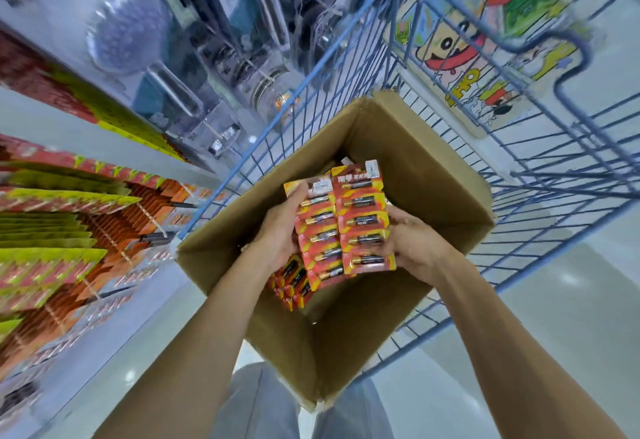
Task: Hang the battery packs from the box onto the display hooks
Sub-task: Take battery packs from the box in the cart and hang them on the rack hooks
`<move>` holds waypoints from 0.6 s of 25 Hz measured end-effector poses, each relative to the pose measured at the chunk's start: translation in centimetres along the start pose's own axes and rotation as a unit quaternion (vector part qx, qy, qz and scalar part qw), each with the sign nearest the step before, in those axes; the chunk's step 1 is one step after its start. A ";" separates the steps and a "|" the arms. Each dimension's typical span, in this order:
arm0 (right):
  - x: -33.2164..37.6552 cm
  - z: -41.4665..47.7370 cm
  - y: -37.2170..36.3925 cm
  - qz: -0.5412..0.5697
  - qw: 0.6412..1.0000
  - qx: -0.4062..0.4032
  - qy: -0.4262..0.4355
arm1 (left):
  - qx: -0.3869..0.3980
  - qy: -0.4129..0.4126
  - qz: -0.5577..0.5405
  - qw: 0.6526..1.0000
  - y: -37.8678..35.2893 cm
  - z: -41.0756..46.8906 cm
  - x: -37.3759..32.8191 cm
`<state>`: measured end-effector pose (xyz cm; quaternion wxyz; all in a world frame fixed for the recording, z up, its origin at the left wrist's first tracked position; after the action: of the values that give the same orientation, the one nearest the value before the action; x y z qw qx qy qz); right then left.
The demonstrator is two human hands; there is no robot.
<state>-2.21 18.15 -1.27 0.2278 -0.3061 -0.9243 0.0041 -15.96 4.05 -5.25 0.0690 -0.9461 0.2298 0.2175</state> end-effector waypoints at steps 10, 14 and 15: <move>3.9 -12.9 -3.9 0.090 0.983 0.025 0.161 | 0.169 -0.025 -0.059 0.984 -1.4 -15.7 -5.7; 5.7 -18.1 -5.5 0.130 0.967 0.055 0.214 | 0.210 -0.096 0.014 0.973 -0.2 -20.1 -7.4; 6.2 -19.3 -6.0 0.134 0.964 0.057 0.222 | 0.199 -0.111 0.014 0.974 0.3 -21.1 -7.8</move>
<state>-1.74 14.27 19.52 0.4421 -0.4066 -0.7992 0.0195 -14.31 2.06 17.04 0.2776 -0.8801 0.2730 0.2717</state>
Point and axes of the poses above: each hand's wrist, its own z-axis towards the middle knuckle, its own y-axis out of the back of the hand, x = y × z, the point moved 10 cm from there along z, towards the middle knuckle, and after that the axes turned 3 degrees about -x, right-handed, at the moved point
